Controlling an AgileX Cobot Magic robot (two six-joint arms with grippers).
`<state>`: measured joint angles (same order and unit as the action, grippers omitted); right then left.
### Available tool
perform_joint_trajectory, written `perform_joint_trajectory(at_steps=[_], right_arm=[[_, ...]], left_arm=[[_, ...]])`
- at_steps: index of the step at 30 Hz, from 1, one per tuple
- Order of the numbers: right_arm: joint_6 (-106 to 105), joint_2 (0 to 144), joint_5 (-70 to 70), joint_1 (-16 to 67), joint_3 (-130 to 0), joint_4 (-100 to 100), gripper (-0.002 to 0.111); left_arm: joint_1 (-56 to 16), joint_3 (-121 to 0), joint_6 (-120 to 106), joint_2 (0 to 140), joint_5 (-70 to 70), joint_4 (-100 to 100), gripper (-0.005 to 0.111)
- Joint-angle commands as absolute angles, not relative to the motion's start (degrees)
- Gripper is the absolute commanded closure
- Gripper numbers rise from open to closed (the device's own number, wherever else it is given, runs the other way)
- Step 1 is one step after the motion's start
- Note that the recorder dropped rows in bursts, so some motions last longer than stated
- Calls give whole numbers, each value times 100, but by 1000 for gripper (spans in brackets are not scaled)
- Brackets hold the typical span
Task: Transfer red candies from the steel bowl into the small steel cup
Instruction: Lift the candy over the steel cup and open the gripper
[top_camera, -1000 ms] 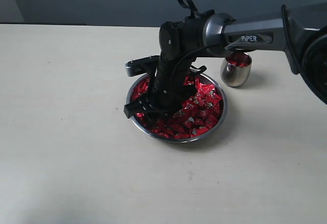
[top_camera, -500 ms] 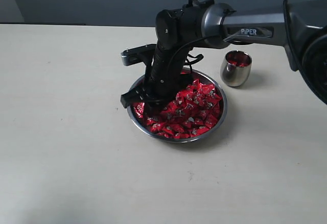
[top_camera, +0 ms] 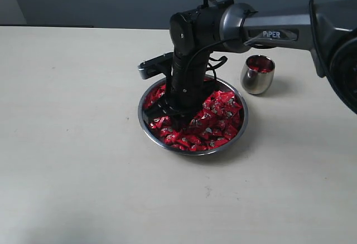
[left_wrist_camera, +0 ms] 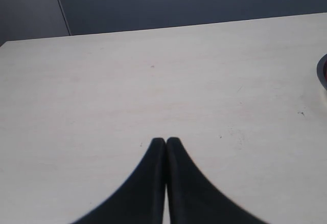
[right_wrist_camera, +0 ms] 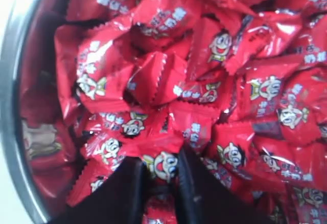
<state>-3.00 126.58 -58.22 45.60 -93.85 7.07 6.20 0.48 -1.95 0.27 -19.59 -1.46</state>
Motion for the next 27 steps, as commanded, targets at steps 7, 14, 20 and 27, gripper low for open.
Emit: perform_joint_trajectory(at_steps=[7,14,20,27], right_arm=[[-77,12012,-5957,4571,-9413,-129,95],[469,11608,-6041,4034,-9439,-1026,95],[469,11586,-6197,3017,-9815,-1026,95],[409,11577,-5666,2287,-9928,-876,95]], left_arm=[[618,0,-168,0,-1914,-155,106],[618,0,-168,0,-1914,-155,106],[618,0,-168,0,-1914,-155,106],[618,0,-168,0,-1914,-155,106]])
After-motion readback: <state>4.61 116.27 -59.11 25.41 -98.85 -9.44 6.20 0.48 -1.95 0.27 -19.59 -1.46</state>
